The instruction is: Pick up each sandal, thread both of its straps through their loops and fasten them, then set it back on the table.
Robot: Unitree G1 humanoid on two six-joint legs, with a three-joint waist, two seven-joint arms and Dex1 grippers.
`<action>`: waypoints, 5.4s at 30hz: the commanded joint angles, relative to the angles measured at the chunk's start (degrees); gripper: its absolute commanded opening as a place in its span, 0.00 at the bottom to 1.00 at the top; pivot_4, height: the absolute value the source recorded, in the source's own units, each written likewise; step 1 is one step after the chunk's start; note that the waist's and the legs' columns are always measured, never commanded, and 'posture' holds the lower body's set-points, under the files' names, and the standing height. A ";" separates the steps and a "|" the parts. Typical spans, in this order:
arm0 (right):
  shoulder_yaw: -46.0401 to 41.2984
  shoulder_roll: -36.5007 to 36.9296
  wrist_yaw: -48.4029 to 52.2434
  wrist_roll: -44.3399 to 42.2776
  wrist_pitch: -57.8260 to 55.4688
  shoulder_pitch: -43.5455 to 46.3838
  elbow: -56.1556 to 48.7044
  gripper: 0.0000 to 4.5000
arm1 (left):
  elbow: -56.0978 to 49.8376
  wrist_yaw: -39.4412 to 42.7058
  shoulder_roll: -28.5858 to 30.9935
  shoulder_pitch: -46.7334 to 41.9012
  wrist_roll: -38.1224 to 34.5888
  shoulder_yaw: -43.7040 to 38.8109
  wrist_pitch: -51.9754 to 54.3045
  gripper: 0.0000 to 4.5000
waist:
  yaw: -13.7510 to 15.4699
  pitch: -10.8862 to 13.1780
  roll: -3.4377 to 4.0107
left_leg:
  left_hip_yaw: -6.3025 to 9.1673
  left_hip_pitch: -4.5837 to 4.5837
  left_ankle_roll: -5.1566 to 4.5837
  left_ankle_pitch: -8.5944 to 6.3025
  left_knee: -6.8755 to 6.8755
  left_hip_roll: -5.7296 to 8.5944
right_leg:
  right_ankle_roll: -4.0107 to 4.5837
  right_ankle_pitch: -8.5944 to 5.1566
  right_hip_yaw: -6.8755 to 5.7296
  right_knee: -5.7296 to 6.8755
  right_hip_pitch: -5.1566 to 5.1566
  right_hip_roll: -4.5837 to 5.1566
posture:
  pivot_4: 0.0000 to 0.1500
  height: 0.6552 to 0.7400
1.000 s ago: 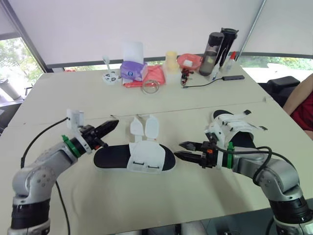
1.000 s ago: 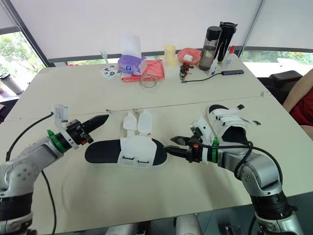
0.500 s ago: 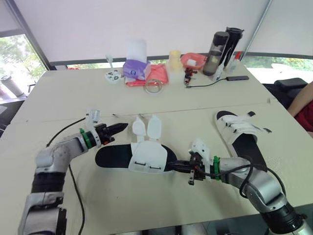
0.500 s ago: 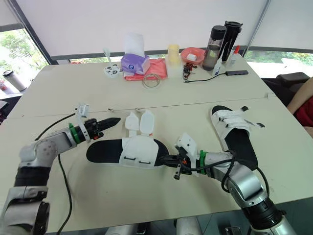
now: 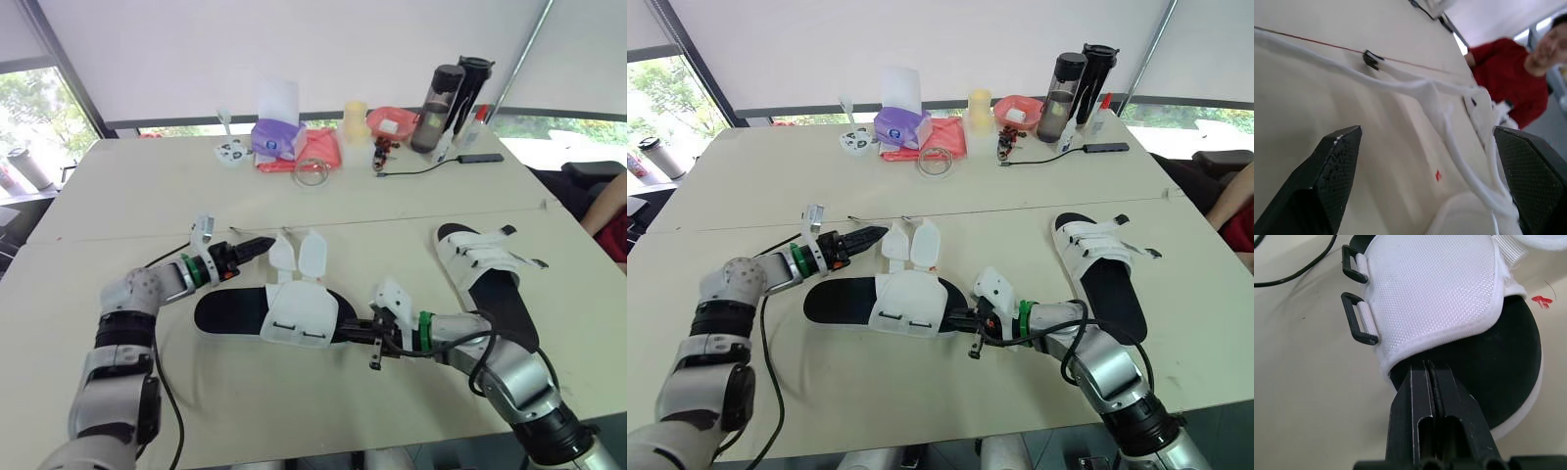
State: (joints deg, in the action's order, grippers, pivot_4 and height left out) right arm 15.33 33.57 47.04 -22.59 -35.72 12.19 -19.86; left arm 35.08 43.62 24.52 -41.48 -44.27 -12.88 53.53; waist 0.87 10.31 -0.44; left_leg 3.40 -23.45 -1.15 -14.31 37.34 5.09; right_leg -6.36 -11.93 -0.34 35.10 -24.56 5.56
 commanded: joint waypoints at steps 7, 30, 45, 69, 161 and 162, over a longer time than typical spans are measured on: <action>1.73 -2.70 -0.05 3.33 3.11 1.40 3.34 0.00 | 20.01 -3.47 -6.33 -13.42 2.96 -5.78 -6.16 0.98 | -0.39 -0.03 -0.08 | -0.02 0.03 0.05 0.03 -0.01 0.02 | -0.01 0.01 0.00 0.06 -0.01 -0.07 | 1.00 1.00; 1.12 -3.82 -0.17 5.45 4.91 0.38 4.58 0.00 | 23.30 3.14 -4.95 -15.41 9.97 -9.25 -19.31 0.01 | -0.39 -0.03 -0.12 | -0.02 0.07 0.12 0.08 0.00 0.00 | 0.01 0.04 0.00 0.18 -0.01 -0.11 | 1.00 1.00; 2.07 -2.05 1.90 7.45 9.52 -0.46 8.71 0.00 | -23.90 25.92 3.77 -6.58 18.49 12.70 -30.66 0.01 | -0.15 -0.06 -0.09 | -0.01 0.08 0.14 0.07 -0.01 0.00 | 0.07 0.05 0.07 0.09 0.05 0.00 | 1.00 1.00; 2.37 -2.77 3.53 9.28 14.12 1.42 15.18 0.00 | -25.74 20.38 11.16 17.60 44.03 19.11 -111.30 0.87 | -0.08 -0.22 -0.03 | -0.02 0.23 0.10 0.14 -0.07 -0.10 | 0.49 0.02 0.10 -0.08 0.19 0.02 | 1.00 1.00; 4.39 -4.75 5.12 11.06 16.06 3.38 21.92 0.00 | -52.22 16.02 16.04 28.37 -7.97 12.50 -0.74 0.01 | -1.58 -0.25 -0.09 | -0.10 0.96 0.30 0.01 -1.26 -0.62 | 0.56 -0.37 -0.03 -1.06 0.87 -0.12 | 1.00 1.00; 4.43 -4.79 5.13 11.10 16.11 3.42 22.05 0.00 | -52.39 15.54 15.97 26.92 -9.50 11.34 0.52 0.01 | -1.58 -0.24 -0.10 | -0.09 0.95 0.30 0.01 -1.26 -0.62 | 0.56 -0.37 -0.04 -1.06 0.87 -0.12 | 1.00 1.00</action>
State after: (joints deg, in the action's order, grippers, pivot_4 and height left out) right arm 19.05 28.13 54.79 -15.86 -17.11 16.47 -2.98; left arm -14.83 59.61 39.99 -12.41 -50.32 1.68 52.70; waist -0.71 10.07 -0.54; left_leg 3.31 -22.50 -0.86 -14.31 36.08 4.47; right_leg -5.80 -12.31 -0.38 34.04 -23.68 5.44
